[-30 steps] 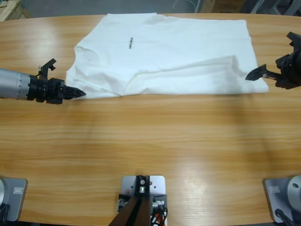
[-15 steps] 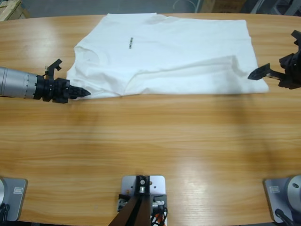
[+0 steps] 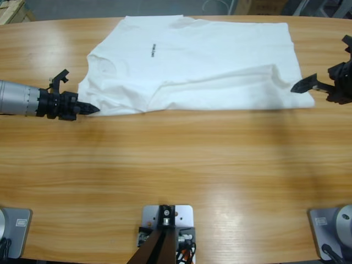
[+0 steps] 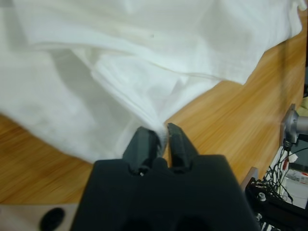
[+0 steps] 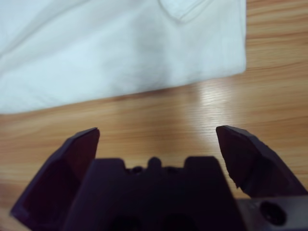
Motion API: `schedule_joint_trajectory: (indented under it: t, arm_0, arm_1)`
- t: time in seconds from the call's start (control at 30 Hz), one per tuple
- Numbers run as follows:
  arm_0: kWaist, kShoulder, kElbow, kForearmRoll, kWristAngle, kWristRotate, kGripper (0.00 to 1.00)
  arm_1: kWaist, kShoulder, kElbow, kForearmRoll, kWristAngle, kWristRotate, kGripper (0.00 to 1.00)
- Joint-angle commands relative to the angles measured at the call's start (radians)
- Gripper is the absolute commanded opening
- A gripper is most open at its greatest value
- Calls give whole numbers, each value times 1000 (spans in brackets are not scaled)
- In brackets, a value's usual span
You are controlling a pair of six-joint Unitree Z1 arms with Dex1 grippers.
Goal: Fold clothes
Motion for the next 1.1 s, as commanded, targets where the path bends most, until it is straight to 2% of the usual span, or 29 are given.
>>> schedule_joint_trajectory:
  t: [0.03, 0.1, 0.2, 0.27, 0.47, 0.7, 0.9, 1.1]
  arm_0:
    - [22, -17, 29, -13, -20, 23, 0]
    - [23, -22, 28, -13, -20, 20, 0]
    - [28, -22, 30, -13, -20, 19, 0]
    - [28, -22, 31, -12, -22, 18, 0]
    - [28, -25, 30, -12, -23, 18, 0]
    - [28, -23, 30, -12, -23, 18, 0]
    - [28, -21, 28, -13, -23, 19, 0]
    - [26, -11, 27, -13, -21, 24, 0]
  arm_1:
    - [-162, -7, 45, -18, 38, 75, 977]
    - [-207, 5, 68, -55, 82, 103, 977]
    - [-256, 34, 156, -200, 178, 180, 969]
    - [-258, 76, 199, -289, 214, 206, 906]
    - [-285, 195, 182, -345, 234, 159, 904]
    - [-391, 210, 162, -343, 222, 34, 904]
    - [-397, 227, 134, -375, 257, -34, 904]
    - [-397, 281, 134, -393, 259, -40, 904]
